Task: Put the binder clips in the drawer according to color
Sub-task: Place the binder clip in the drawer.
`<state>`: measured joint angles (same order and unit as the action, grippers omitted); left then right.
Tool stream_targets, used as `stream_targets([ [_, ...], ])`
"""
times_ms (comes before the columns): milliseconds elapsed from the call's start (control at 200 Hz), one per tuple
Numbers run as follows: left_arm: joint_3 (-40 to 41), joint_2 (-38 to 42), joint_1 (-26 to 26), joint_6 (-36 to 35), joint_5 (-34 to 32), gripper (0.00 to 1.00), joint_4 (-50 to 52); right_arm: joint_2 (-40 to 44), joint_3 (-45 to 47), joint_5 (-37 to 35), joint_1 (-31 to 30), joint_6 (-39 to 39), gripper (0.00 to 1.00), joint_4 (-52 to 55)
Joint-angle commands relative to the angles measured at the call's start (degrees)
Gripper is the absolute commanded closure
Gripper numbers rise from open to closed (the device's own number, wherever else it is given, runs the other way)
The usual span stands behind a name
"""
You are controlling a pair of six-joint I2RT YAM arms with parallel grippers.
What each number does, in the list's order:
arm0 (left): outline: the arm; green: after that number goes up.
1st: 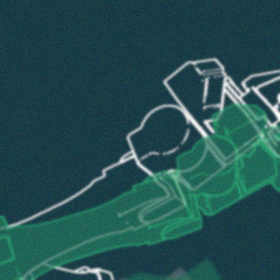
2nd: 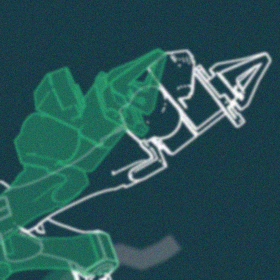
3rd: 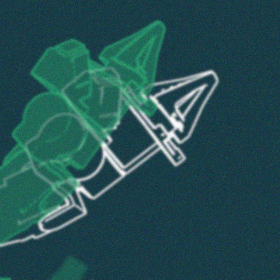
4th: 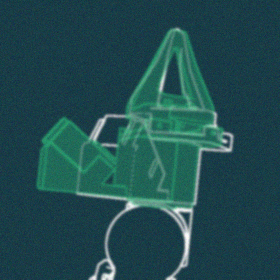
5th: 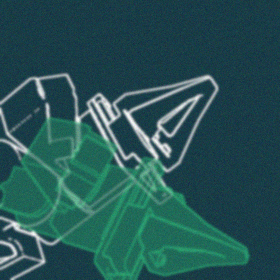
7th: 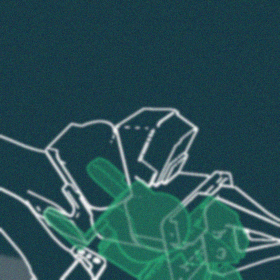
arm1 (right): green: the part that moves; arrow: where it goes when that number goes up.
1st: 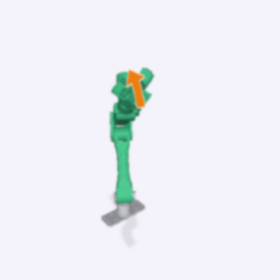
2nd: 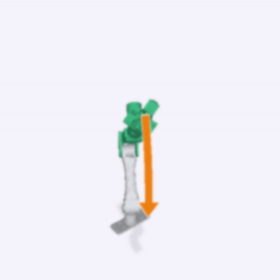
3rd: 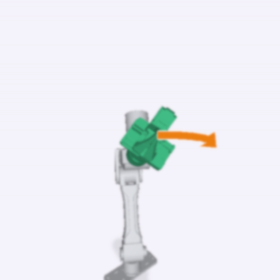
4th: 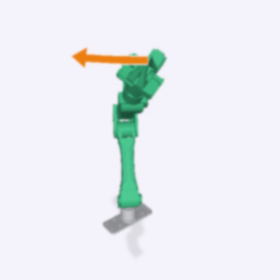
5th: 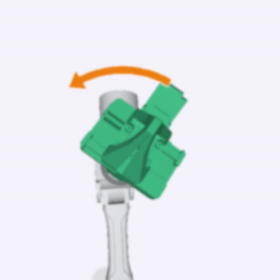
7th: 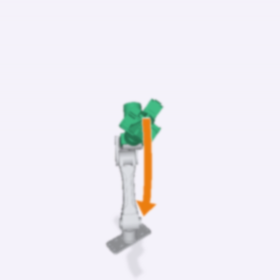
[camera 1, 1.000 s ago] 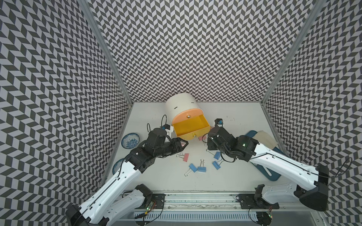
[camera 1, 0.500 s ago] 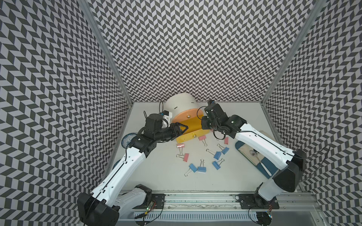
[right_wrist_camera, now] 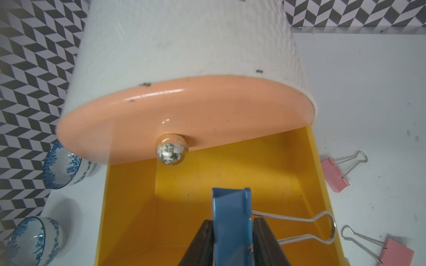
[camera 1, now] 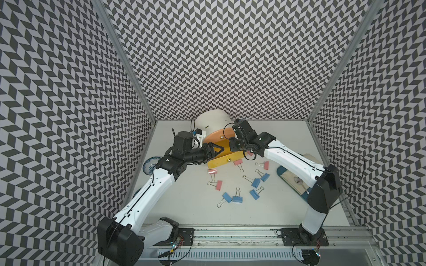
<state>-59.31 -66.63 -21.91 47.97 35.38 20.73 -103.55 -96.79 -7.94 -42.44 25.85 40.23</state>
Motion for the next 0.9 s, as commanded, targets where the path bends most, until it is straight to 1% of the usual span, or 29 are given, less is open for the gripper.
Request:
stream_targets([
  [0, -0.55, 2.17, 0.55, -1.46, 0.11, 0.41, 0.39, -0.49, -1.66, 1.35, 0.34, -0.69, 0.59, -2.85],
  [120, -0.72, 2.95, 0.75, -2.13, -0.3, 0.41, 1.73, -0.7, -2.49, 1.15, 0.34, -0.88, 0.49, -2.96],
  [175, -0.82, 3.24, 0.9, -2.39, -0.32, 0.41, 2.32, -0.6, -2.9, 1.03, 0.34, -1.02, 0.47, -2.95],
  [396, -2.67, 4.4, 0.99, -4.04, -1.99, 0.41, 6.19, 1.11, -4.19, 0.89, 0.34, -1.1, 0.46, -2.96],
  [581, -4.75, 5.98, 0.93, -7.64, -6.26, 0.41, 12.71, 4.72, -3.52, 1.84, 0.25, -1.41, 0.46, -2.92],
  [771, -5.12, 9.65, 0.3, -11.22, -11.69, 0.42, 19.67, 10.4, 0.95, 2.36, 0.01, -1.41, 0.46, -2.87],
  [891, -4.44, 12.14, -1.29, -12.77, -15.53, 0.42, 23.67, 14.29, 5.62, 3.27, -0.41, -1.15, 0.46, -2.96],
])
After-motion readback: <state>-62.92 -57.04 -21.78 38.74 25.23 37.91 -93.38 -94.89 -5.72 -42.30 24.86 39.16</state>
